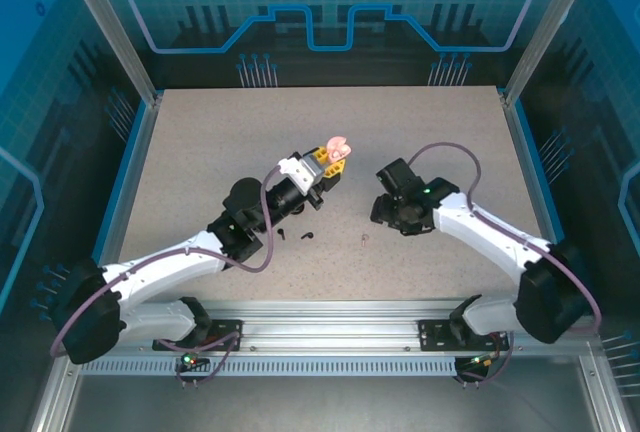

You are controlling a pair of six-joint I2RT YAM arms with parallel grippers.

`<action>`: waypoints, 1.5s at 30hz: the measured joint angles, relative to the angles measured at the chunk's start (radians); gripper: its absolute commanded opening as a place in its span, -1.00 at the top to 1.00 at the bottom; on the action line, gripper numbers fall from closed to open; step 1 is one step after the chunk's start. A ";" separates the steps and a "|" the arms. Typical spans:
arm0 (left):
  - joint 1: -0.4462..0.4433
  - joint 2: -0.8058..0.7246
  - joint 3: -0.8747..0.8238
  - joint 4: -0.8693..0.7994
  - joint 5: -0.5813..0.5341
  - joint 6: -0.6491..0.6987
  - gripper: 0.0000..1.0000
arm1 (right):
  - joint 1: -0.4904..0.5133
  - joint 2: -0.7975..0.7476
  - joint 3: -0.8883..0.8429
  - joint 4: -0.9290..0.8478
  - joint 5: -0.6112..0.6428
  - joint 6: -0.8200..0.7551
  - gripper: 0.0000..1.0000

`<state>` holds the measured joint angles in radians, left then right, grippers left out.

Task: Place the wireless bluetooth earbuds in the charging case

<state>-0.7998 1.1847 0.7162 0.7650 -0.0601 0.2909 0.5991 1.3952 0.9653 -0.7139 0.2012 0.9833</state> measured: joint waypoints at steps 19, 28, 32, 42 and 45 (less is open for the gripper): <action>0.000 -0.045 -0.057 0.028 -0.024 0.006 1.00 | 0.127 0.369 0.143 0.022 0.001 0.158 0.03; 0.004 -0.061 -0.065 0.034 -0.026 0.007 1.00 | 0.127 0.381 0.144 0.005 0.001 0.179 0.09; 0.006 -0.060 -0.065 0.034 -0.026 0.007 1.00 | 0.127 0.400 0.144 0.006 0.001 0.185 0.14; 0.011 -0.060 -0.065 0.034 -0.026 0.006 1.00 | 0.127 0.418 0.148 0.009 0.001 0.188 0.26; 0.012 -0.060 -0.065 0.034 -0.026 0.005 1.00 | 0.127 0.418 0.148 0.011 0.001 0.188 0.31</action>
<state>-0.7879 1.1244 0.6510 0.7994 -0.0860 0.2962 0.7258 1.8133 1.1130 -0.7029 0.2020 1.1713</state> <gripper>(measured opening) 0.224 0.360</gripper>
